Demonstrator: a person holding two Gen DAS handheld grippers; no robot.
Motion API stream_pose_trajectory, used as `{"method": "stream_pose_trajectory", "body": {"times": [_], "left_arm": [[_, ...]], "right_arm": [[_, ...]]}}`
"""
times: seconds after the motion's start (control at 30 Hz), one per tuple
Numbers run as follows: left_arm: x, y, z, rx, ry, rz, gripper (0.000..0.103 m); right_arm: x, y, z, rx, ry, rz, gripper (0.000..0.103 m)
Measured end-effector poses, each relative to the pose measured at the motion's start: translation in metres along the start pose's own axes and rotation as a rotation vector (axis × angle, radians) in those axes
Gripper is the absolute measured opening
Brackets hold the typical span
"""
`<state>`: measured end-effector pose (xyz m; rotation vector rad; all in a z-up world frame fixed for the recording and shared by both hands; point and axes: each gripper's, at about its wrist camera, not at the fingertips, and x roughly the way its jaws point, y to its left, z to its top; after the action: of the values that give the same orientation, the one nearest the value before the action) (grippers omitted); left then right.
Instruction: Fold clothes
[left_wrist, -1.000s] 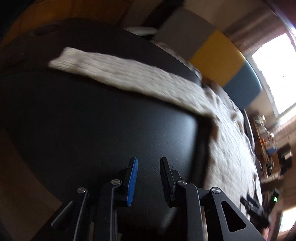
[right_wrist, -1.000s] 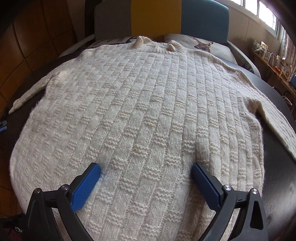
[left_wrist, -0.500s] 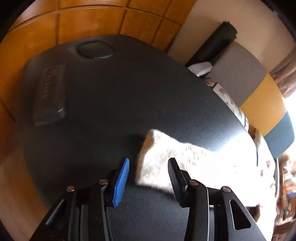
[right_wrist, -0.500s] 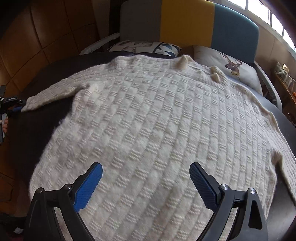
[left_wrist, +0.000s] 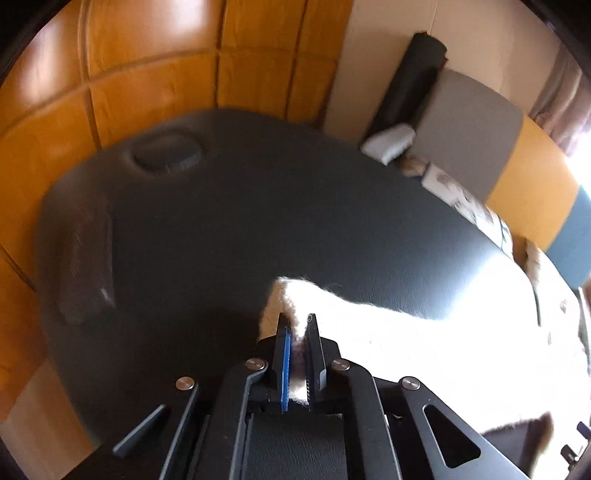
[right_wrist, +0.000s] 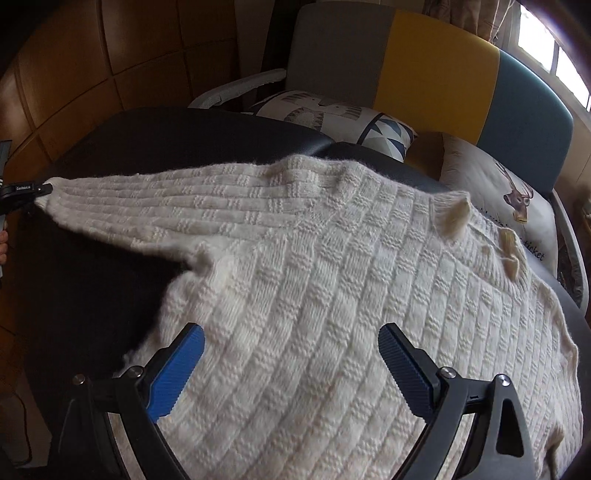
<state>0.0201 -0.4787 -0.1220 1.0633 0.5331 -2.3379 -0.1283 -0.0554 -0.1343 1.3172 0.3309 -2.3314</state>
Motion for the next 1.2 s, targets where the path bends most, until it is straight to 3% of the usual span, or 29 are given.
{"method": "stream_pose_trajectory", "body": {"times": [0.1,0.23,0.3,0.47,0.57,0.67,0.77,0.83,0.93,1.03,1.2], "left_arm": [[0.014,-0.007,0.008,0.049,0.009,0.07,0.006],[0.058,-0.014,0.014,0.114,0.074,0.223,0.006],[0.074,-0.024,0.02,0.132,0.061,0.261,0.006],[0.071,-0.026,0.043,0.077,0.094,0.2,0.008],[0.049,-0.028,0.053,-0.004,0.055,0.165,0.012],[0.014,-0.045,0.046,-0.014,0.001,0.041,0.012],[-0.016,-0.082,0.019,0.03,0.028,-0.266,0.012],[-0.027,-0.124,-0.008,0.118,0.089,-0.428,0.012],[-0.027,-0.191,-0.052,0.234,0.226,-0.604,0.012],[-0.022,-0.245,-0.089,0.322,0.32,-0.656,0.012],[-0.006,-0.286,-0.112,0.345,0.403,-0.632,0.012]], "right_arm": [[0.019,-0.007,0.006,0.044,0.014,-0.001,0.097],[0.041,-0.016,0.008,0.108,0.037,-0.038,0.103],[0.041,-0.016,0.009,0.099,0.029,-0.043,0.103],[0.034,-0.022,0.007,0.104,0.029,0.001,0.103],[0.018,-0.019,0.002,0.097,0.005,0.022,0.097],[0.003,-0.019,-0.011,0.084,-0.002,0.015,0.097],[-0.008,-0.022,-0.027,0.094,0.004,0.014,0.097],[-0.015,-0.028,-0.038,0.104,0.009,0.001,0.097],[-0.026,-0.039,-0.055,0.126,0.022,-0.018,0.097],[-0.036,-0.051,-0.07,0.148,0.031,-0.03,0.097],[-0.045,-0.07,-0.094,0.175,0.053,-0.061,0.097]]}}
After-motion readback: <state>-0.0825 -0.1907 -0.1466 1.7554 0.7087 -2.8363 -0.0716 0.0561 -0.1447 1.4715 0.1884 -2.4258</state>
